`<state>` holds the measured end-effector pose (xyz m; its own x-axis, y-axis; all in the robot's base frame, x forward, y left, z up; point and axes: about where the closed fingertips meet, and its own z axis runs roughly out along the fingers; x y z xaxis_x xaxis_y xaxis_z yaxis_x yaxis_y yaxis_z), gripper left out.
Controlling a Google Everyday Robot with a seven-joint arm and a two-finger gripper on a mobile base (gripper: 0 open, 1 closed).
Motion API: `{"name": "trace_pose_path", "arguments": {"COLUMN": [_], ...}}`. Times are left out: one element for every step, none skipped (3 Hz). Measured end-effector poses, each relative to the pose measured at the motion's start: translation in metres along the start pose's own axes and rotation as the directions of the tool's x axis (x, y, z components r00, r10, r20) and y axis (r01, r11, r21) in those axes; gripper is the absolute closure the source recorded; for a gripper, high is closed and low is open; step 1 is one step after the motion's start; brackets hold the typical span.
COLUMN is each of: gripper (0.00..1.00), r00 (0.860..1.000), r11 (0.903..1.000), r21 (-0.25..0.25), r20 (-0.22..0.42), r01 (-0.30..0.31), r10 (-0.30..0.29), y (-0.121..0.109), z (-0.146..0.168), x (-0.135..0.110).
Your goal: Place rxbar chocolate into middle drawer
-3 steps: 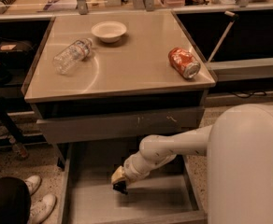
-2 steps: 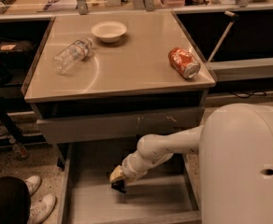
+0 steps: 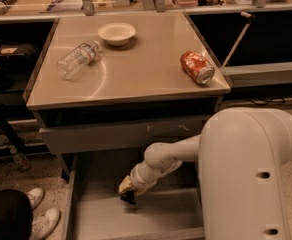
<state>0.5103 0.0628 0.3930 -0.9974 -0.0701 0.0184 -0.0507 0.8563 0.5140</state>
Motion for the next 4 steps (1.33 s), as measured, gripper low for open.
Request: {"name": "trace_pose_path", "arguments": {"gripper": [0.81, 0.58, 0.34, 0.11], "r00": [1.0, 1.0, 1.0, 1.0], "r11": [1.0, 1.0, 1.0, 1.0], "r21": [0.001, 0.001, 0.001, 0.001], "r20": [0.0, 0.0, 0.0, 0.0], "r01": [0.0, 0.0, 0.0, 0.0], "r10": [0.0, 0.0, 0.0, 0.0], "y": [-0.0003, -0.0003, -0.0003, -0.0003], "z": [0.0001, 0.0001, 0.0001, 0.0001], "x": [0.0, 0.0, 0.0001, 0.0001]}}
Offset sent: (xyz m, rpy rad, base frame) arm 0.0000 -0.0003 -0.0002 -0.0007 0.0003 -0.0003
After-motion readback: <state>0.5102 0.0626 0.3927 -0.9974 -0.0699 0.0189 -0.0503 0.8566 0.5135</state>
